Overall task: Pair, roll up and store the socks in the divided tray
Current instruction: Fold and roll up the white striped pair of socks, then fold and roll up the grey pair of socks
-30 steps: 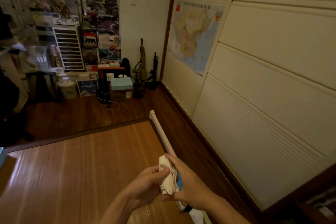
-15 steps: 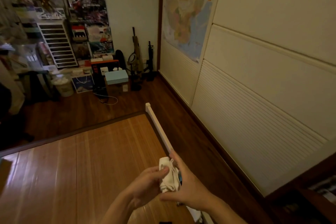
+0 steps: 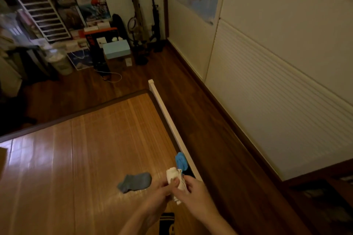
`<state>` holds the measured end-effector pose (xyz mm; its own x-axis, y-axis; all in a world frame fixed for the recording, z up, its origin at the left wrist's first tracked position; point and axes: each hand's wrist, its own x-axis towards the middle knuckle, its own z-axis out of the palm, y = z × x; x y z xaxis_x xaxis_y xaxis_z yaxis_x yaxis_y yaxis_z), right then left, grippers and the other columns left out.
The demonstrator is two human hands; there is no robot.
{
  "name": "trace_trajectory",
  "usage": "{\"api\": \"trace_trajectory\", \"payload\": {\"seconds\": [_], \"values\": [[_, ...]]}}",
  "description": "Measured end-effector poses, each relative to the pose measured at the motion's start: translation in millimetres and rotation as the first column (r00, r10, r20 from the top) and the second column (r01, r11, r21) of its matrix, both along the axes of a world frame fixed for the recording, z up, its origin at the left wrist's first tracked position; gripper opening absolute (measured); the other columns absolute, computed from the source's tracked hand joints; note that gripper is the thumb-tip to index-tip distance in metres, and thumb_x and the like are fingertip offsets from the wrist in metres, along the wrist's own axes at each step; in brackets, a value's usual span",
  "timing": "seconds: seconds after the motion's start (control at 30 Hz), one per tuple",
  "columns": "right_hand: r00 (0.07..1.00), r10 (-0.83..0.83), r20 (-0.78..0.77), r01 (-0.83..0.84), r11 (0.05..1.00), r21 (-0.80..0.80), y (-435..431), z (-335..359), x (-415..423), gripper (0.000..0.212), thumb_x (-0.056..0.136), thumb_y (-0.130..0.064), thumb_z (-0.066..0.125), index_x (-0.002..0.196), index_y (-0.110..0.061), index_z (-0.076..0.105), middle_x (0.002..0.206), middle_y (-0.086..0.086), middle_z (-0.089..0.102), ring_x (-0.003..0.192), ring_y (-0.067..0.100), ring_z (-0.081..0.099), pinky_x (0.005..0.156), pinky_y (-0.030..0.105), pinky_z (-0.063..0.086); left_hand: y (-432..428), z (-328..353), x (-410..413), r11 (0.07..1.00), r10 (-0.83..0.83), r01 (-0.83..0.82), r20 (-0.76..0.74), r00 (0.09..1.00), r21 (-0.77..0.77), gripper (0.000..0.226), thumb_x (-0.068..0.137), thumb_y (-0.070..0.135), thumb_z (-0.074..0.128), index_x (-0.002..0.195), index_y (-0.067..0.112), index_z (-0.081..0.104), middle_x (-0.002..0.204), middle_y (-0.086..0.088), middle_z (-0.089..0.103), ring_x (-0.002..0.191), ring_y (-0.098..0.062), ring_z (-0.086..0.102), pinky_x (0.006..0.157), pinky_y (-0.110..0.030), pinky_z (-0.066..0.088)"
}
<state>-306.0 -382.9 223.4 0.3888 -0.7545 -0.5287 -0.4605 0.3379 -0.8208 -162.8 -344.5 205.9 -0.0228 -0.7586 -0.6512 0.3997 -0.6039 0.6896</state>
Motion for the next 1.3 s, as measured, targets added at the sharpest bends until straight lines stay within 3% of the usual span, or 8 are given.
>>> {"api": "trace_trajectory", "payload": {"seconds": [0.2, 0.4, 0.6, 0.7, 0.8, 0.9, 1.13, 1.3], "values": [[0.985, -0.002, -0.171, -0.002, 1.0, -0.022, -4.1, -70.2, -1.9, 0.049, 0.087, -0.037, 0.073, 0.133, -0.028, 0.064, 0.087, -0.019, 0.06, 0.079, -0.009, 0.057, 0.064, 0.001, 0.043, -5.0, -75.3, -9.1, 0.982, 0.007, -0.008, 0.006, 1.0, 0.188, 0.033, 0.082, 0.032, 0.079, 0.11, 0.014, 0.081, 0.115, -0.014, 0.077, 0.108, -0.028, 0.074, 0.091, -0.039, 0.057], [0.95, -0.007, -0.311, 0.008, 1.0, 0.003, -15.8, -171.9, 17.5, 0.037, 0.096, -0.029, 0.063, 0.133, -0.023, 0.064, 0.116, -0.004, 0.068, 0.112, 0.015, 0.062, 0.094, 0.028, 0.05, -14.0, -167.5, -12.3, 0.955, 0.076, -0.115, 0.148, 0.986, 0.275, 0.029, 0.083, 0.022, 0.083, 0.11, 0.011, 0.079, 0.105, -0.011, 0.079, 0.101, -0.031, 0.076, 0.101, -0.053, 0.055], [0.974, -0.054, -0.221, 0.057, 0.998, 0.007, -58.0, -258.1, 47.0, 0.03, 0.095, -0.019, 0.067, 0.124, -0.013, 0.065, 0.114, 0.003, 0.066, 0.107, 0.015, 0.063, 0.09, 0.028, 0.054, -53.7, -257.7, 12.3, 0.946, 0.136, -0.213, 0.298, 0.945, 0.245, 0.018, 0.091, 0.009, 0.075, 0.108, 0.009, 0.077, 0.096, -0.006, 0.081, 0.093, -0.019, 0.077, 0.082, -0.032, 0.062], [0.973, -0.033, -0.228, 0.038, 0.999, 0.019, -84.7, -291.0, 60.0, 0.029, 0.094, -0.021, 0.066, 0.122, -0.015, 0.065, 0.108, 0.005, 0.067, 0.098, 0.018, 0.066, 0.084, 0.037, 0.058, -86.1, -293.7, 24.2, 0.938, 0.149, -0.256, 0.394, 0.907, 0.234, 0.015, 0.09, 0.011, 0.076, 0.104, 0.006, 0.078, 0.09, -0.008, 0.081, 0.09, -0.022, 0.077, 0.087, -0.041, 0.063], [0.981, -0.068, -0.182, 0.075, 0.997, 0.03, -104.4, -310.1, 68.6, 0.048, 0.096, -0.025, 0.064, 0.142, -0.026, 0.051, 0.12, -0.001, 0.065, 0.108, 0.015, 0.064, 0.087, 0.033, 0.058, -115.6, -324.6, 31.7, 0.931, 0.15, -0.286, 0.48, 0.864, 0.224, 0.013, 0.089, 0.014, 0.078, 0.1, 0.007, 0.079, 0.088, -0.009, 0.08, 0.09, -0.026, 0.077, 0.088, -0.046, 0.062], [0.973, -0.165, -0.159, 0.162, 0.986, -0.033, -108.9, -319.0, 69.1, 0.055, 0.098, -0.03, 0.062, 0.15, -0.027, 0.043, 0.138, -0.009, 0.054, 0.125, 0.007, 0.052, 0.103, 0.029, 0.05, -132.9, -351.1, 34.6, 0.945, 0.096, -0.265, 0.611, 0.786, 0.192, 0.017, 0.09, 0.019, 0.077, 0.104, 0.01, 0.078, 0.084, -0.003, 0.079, 0.078, -0.015, 0.075, 0.066, -0.028, 0.062], [0.949, -0.284, -0.139, 0.277, 0.958, -0.068, -86.3, -322.8, 39.1, 0.035, 0.098, -0.016, 0.061, 0.128, -0.034, 0.06, 0.119, -0.019, 0.059, 0.11, -0.003, 0.055, 0.085, 0.012, 0.047, -144.5, -366.6, 18.4, 0.975, 0.069, -0.213, 0.826, 0.559, 0.063, 0.029, 0.085, 0.033, 0.082, 0.109, 0.02, 0.072, 0.079, 0.017, 0.067, 0.07, 0.005, 0.064, 0.05, -0.005, 0.045], [0.931, -0.336, -0.146, 0.337, 0.941, -0.02, -77.3, -331.4, 24.7, 0.032, 0.1, -0.02, 0.06, 0.128, -0.033, 0.061, 0.12, -0.018, 0.06, 0.106, -0.007, 0.054, 0.083, 0.013, 0.046, -155.2, -366.2, 8.6, 0.974, 0.097, -0.224, 0.829, 0.55, 0.034, 0.037, 0.078, 0.03, 0.088, 0.091, 0.026, 0.054, 0.086, 0.003, 0.065, 0.074, -0.01, 0.066, 0.057, -0.024, 0.055]]}}
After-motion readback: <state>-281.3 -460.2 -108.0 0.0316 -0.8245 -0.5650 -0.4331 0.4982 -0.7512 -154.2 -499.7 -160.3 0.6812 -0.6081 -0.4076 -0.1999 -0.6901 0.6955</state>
